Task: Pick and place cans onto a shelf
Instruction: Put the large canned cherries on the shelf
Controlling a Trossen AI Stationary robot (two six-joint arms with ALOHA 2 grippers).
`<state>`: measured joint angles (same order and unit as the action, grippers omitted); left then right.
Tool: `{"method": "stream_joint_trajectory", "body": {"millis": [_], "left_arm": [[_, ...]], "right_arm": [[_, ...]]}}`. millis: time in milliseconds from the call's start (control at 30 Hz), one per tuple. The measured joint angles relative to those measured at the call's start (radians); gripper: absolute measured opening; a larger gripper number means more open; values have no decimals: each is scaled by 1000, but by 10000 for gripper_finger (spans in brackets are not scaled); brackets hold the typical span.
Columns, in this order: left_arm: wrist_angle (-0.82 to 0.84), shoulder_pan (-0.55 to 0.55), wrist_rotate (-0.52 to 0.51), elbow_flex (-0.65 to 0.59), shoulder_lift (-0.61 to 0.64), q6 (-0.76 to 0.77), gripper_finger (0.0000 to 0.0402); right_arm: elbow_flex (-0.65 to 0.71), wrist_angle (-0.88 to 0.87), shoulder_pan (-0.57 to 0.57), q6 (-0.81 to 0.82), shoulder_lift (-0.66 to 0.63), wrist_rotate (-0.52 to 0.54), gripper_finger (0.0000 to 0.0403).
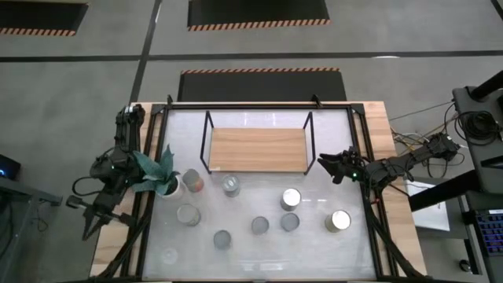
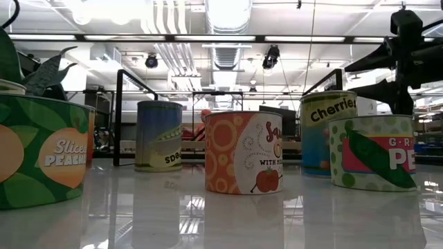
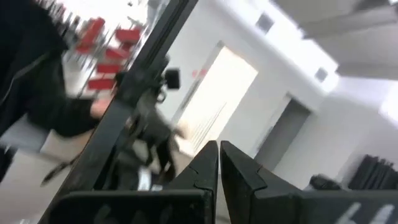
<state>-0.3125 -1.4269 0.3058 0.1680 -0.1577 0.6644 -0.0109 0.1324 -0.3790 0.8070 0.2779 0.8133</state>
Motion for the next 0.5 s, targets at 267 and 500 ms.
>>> {"method": "stream_joint_trajectory", "body": {"millis": [267, 500], "left_arm": [[-51, 0, 5, 0, 2, 660, 0], [-102, 1, -236, 0, 4, 1349, 0]], "right_arm": [[0, 0, 0, -46, 0, 25, 226], [0, 0, 0, -72, 0, 42, 226]]}}
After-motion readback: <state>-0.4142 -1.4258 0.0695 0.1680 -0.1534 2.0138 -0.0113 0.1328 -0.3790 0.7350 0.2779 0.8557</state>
